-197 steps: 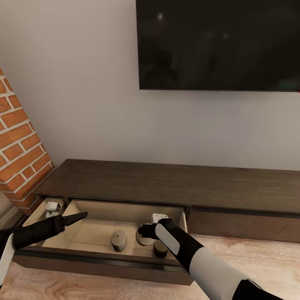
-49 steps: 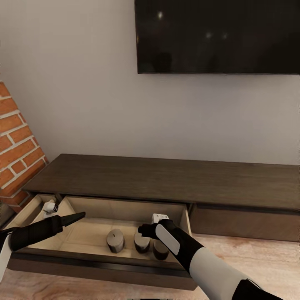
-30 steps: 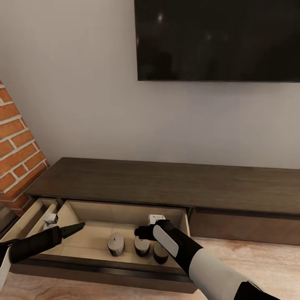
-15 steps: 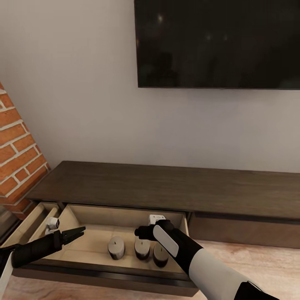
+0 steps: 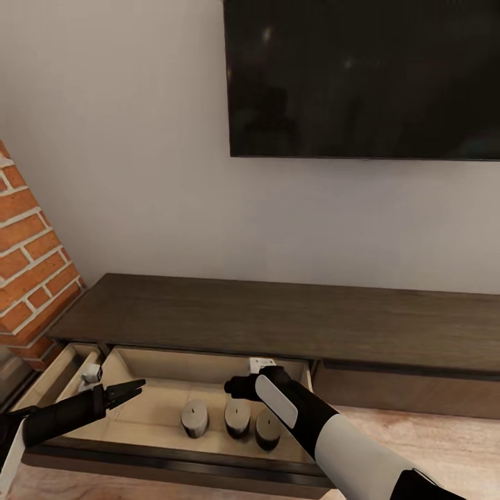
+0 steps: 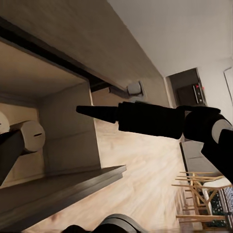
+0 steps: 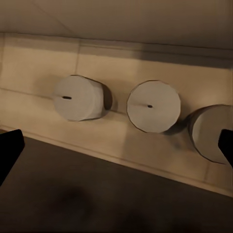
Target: Place each of the two pumpkins and all three candles from the living room inside a cabinet in the living room (use any cabinet), then make sure every cabinet is closed, and position the cauldron so it is next to a table in the living room.
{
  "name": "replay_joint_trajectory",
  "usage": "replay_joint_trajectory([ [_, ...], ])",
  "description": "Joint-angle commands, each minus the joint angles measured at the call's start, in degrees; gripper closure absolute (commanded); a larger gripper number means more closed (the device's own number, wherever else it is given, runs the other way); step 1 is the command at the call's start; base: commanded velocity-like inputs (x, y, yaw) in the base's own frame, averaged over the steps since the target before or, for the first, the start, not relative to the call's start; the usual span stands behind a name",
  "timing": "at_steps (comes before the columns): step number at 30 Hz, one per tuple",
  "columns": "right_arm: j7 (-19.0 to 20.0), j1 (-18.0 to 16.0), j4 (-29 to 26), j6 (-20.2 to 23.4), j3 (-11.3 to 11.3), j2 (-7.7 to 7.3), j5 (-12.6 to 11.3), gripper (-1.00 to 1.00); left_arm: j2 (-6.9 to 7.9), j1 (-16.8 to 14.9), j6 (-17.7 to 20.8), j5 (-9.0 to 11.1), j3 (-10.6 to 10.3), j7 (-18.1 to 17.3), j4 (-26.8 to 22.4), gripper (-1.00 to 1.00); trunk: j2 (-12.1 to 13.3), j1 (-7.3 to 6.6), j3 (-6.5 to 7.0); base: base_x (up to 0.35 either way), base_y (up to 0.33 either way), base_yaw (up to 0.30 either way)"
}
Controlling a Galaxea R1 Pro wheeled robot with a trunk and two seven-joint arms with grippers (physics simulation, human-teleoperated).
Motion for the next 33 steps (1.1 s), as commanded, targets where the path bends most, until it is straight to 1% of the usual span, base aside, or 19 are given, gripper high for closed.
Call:
replay_joint_trajectory([
  [1, 0.0, 0.0, 0.0, 0.0, 0.0, 0.0, -0.01, -1.0, 0.0, 0.0, 0.0, -0.02, -0.34, 0.08, 0.0, -1.0, 0.42, -0.23, 0.18, 0.0, 0.0, 0.0],
  [4, 0.0, 0.04, 0.0, -0.02, -0.02, 0.0, -0.02, -1.0, 0.04, 0.0, 0.03, -0.07, -2.67, 0.62, 0.0, -1.0, 1.62, -0.88, 0.72, 0.0, 0.0, 0.0],
  [7, -0.01, 0.02, 0.0, -0.02, -0.03, 0.0, -0.02, -1.0, 0.05, 0.0, 0.08, -0.08, -3.81, 0.82, 0.0, -1.0, 2.82, -1.54, 1.26, 0.0, 0.0, 0.0],
  [9, -0.05, 0.02, 0.0, -0.02, -0.05, 0.0, -0.02, -1.0, 0.03, 0.0, 0.13, -0.08, -4.09, 0.89, 0.0, -1.0, 3.62, -1.98, 1.62, 0.0, 0.0, 0.0],
  [13, -0.07, 0.0, 0.0, -0.02, -0.06, 0.0, -0.03, -1.0, 0.08, 0.0, 0.16, -0.13, -4.36, 0.91, 0.0, -1.0, 5.23, -2.86, 2.34, -0.02, 0.0, 0.0],
  [20, -0.09, 0.03, 0.0, -0.17, -0.04, 0.0, -0.03, -1.0, 0.18, 0.0, 0.22, -0.24, -4.38, 0.91, 0.0, -1.0, 8.04, -4.4, 3.6, -0.126, 0.0, -0.003],
  [28, -0.09, 0.01, 0.0, -0.2, 0.01, 0.0, -0.03, -1.0, 0.1, 0.0, 0.17, -0.24, -4.46, 0.98, 0.0, -1.0, 11.24, -6.16, 5.15, -0.016, 0.0, -0.141],
  [33, -0.09, 0.0, 0.0, -0.2, 0.02, 0.0, -0.03, -1.0, 0.1, 0.0, 0.17, -0.25, -4.46, 0.99, 0.0, -1.0, 13.25, -7.25, 6.06, -0.21, 0.0, -0.027],
])
